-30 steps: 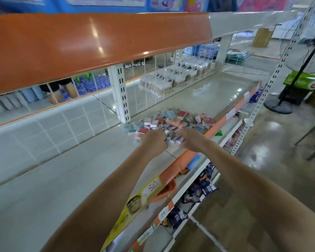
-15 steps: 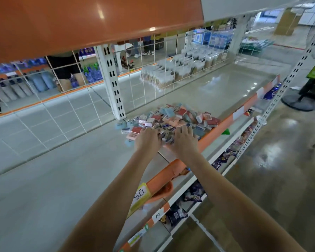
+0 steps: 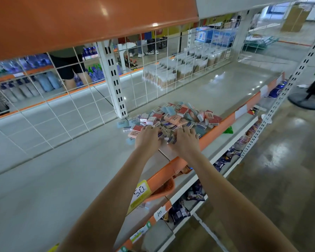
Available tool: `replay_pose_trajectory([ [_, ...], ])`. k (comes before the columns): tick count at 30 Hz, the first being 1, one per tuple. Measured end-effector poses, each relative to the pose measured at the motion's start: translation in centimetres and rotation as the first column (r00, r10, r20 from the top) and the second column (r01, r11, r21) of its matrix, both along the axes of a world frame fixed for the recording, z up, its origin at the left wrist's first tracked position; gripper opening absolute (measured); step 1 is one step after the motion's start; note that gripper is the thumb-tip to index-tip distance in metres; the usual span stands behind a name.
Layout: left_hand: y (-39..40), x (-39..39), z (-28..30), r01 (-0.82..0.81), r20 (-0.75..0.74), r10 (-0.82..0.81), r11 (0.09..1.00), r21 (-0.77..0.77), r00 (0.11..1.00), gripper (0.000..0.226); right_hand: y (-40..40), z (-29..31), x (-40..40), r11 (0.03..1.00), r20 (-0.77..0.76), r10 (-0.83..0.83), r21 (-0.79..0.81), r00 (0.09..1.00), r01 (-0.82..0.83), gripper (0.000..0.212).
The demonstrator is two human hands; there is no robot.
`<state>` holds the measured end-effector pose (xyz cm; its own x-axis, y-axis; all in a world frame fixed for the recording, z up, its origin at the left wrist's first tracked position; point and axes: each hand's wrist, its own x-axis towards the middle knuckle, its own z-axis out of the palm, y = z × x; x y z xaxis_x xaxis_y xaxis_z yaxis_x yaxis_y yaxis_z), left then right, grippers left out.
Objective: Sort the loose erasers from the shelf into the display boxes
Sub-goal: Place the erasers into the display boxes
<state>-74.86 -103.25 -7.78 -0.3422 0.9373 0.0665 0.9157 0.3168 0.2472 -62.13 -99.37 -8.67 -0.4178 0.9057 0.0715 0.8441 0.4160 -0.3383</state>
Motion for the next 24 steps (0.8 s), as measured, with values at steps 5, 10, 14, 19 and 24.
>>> replay_pose_trajectory([
  [5,-0.7,0.1,0.1,-0.005,0.076,0.001,0.999,0.048,0.997,0.029,0.1,0.1,-0.1,0.999,0.008,0.013,-0.046,1.000,-0.013,0.063],
  [10,-1.7,-0.1,0.3,-0.009,0.148,-0.008,0.993,0.114,0.989,0.023,0.0,0.5,-0.5,0.997,0.000,-0.034,-0.074,0.999,0.034,0.064],
  [14,-2.6,-0.5,0.5,-0.017,0.180,-0.010,0.989,0.148,0.984,0.025,0.3,0.7,-0.5,0.995,-0.001,0.000,-0.099,1.000,0.000,0.047],
  [19,-4.1,-1.2,1.1,-0.035,0.248,-0.012,0.982,0.187,0.969,0.027,-0.4,1.0,-0.2,0.991,-0.202,0.089,-0.075,0.975,-0.106,0.045],
  [24,-6.1,-1.7,2.4,-0.092,0.394,0.009,0.977,0.193,0.919,0.036,-2.8,1.9,0.4,0.930,-0.521,0.153,-0.211,0.840,-0.300,0.041],
])
